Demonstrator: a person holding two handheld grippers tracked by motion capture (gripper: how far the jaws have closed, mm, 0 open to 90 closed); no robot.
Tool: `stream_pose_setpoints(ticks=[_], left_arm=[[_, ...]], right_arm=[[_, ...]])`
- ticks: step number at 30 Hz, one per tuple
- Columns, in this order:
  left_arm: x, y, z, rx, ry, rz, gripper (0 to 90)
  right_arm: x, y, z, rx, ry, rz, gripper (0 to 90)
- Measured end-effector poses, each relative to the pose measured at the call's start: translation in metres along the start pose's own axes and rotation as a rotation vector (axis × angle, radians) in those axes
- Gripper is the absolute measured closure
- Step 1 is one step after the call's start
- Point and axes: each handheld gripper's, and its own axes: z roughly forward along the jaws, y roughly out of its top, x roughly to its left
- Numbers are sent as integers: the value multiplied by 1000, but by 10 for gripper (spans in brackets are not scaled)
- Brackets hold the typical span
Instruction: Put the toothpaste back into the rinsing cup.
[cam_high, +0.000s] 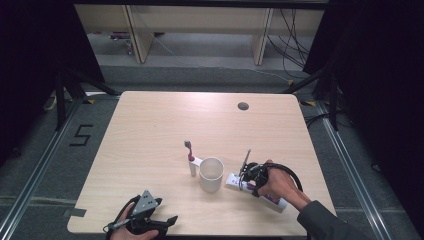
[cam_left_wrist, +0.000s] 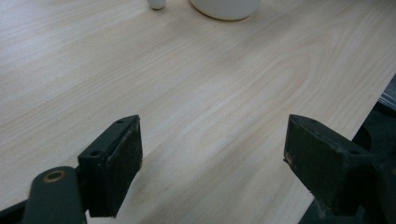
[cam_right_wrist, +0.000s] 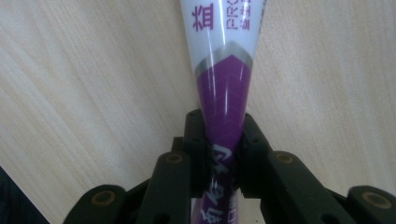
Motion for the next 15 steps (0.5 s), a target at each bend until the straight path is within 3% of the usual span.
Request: stream_pose_setpoints(ticks=[1, 4, 7, 8, 9, 10, 11, 13, 14, 15], left_arm=[[0, 0, 0, 1, -2, 0, 191], [0, -1, 0, 3, -5, -1, 191], [0, 0, 0, -3, 2, -3, 192], [1, 0, 0, 0, 3, 0, 192], [1, -1, 0, 2, 1, -3, 192], [1, 0, 1, -1, -2, -2, 194], [1, 0, 0, 0, 2, -1, 194], [1, 0, 1, -3, 5, -5, 194], [0, -1, 2, -18, 5, -20, 194], [1, -1, 0, -2, 1, -1, 195]], right_arm=[[2, 0, -1, 1, 5, 34, 776], [-3, -3, -1, -25, 10, 25, 777], [-6, -8, -7, -57, 13, 63, 777], [-6, -10, -10, -92, 25, 81, 778], [-9, -12, -14, -101, 8, 75, 778], [-10, -14, -20, -134, 29, 96, 778], [-13, -16, -22, -158, 39, 73, 778], [-16, -22, -29, -225, 28, 117, 778], [-19, -24, -32, -246, 22, 108, 778], [-20, -27, -35, -270, 7, 122, 778]])
